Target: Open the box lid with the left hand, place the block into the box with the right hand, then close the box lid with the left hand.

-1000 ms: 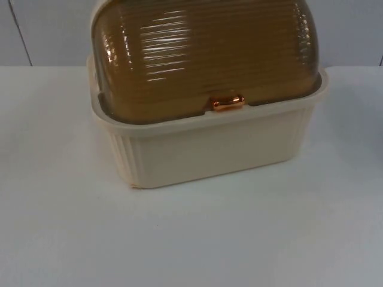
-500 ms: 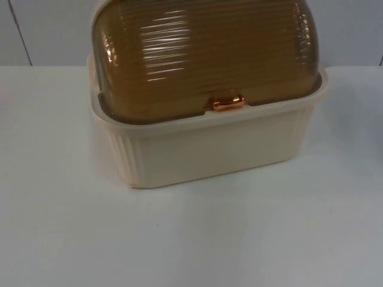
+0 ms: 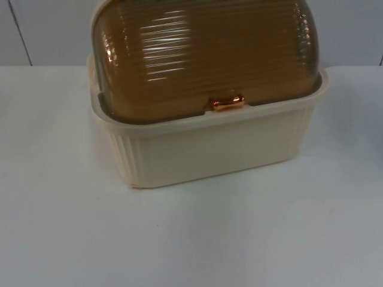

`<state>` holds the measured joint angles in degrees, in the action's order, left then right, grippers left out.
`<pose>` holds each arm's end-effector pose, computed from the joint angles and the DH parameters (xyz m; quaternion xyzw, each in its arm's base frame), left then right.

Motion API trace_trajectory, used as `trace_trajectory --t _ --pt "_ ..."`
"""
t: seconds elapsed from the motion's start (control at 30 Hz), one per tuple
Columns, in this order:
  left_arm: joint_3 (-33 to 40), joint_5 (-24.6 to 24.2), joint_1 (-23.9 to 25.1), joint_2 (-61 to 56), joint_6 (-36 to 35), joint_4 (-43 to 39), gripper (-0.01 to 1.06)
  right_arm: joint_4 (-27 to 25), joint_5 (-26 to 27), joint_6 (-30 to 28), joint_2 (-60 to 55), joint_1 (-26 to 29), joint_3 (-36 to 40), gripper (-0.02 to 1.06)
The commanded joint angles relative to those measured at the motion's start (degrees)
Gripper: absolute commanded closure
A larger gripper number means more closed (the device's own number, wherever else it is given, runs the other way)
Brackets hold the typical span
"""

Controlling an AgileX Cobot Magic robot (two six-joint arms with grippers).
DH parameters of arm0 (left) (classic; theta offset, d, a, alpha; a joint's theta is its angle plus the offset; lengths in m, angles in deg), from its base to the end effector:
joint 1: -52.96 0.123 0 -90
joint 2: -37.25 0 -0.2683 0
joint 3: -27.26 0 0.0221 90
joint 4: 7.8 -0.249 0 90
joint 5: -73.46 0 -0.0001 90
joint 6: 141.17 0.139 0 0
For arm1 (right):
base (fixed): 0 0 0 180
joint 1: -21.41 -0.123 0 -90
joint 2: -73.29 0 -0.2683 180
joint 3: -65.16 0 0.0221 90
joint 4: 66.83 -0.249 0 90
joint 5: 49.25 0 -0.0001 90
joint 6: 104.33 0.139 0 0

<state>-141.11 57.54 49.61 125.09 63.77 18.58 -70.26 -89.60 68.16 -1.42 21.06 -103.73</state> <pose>0.3637 -0.0383 0.3162 0.0537 0.8351 -0.0697 0.5430 0.2881 0.0071 0.3400 -0.0495 0.8900 -0.0007 0.4533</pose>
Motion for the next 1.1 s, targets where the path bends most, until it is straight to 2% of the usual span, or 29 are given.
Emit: trace_trajectory --t 0.0,0.47,0.53,0.73,0.87,0.97,1.07 --pt "0.1 0.0 0.0 -0.6 -0.3 1.3 0.01 0.1 -0.2 0.3 0.0 -0.2 0.0 0.0" --pt "0.1 -0.1 0.0 -4.6 -0.3 2.7 0.01 0.3 1.2 0.4 0.0 -0.2 0.0 0.0" --pt "0.1 -0.4 0.0 -4.9 0.3 2.7 0.01 0.3 3.4 0.4 0.0 -0.2 0.0 0.0" --pt "0.1 -1.3 0.0 -4.8 0.3 2.7 0.01 0.3 5.8 0.4 0.0 -0.2 0.0 0.0" --pt "0.1 -5.9 0.0 -4.7 0.3 1.4 0.01 0.2 7.9 2.2 0.0 -0.2 0.0 0.0" --pt "0.4 -6.4 0.1 -4.7 0.3 -1.3 0.01 1.1 7.8 2.2 -0.2 -0.2 0.0 0.0" --pt "0.6 -9.0 0.1 -4.7 0.3 -3.7 0.01 5.0 7.7 2.2 -0.9 -0.2 1.1 0.0"
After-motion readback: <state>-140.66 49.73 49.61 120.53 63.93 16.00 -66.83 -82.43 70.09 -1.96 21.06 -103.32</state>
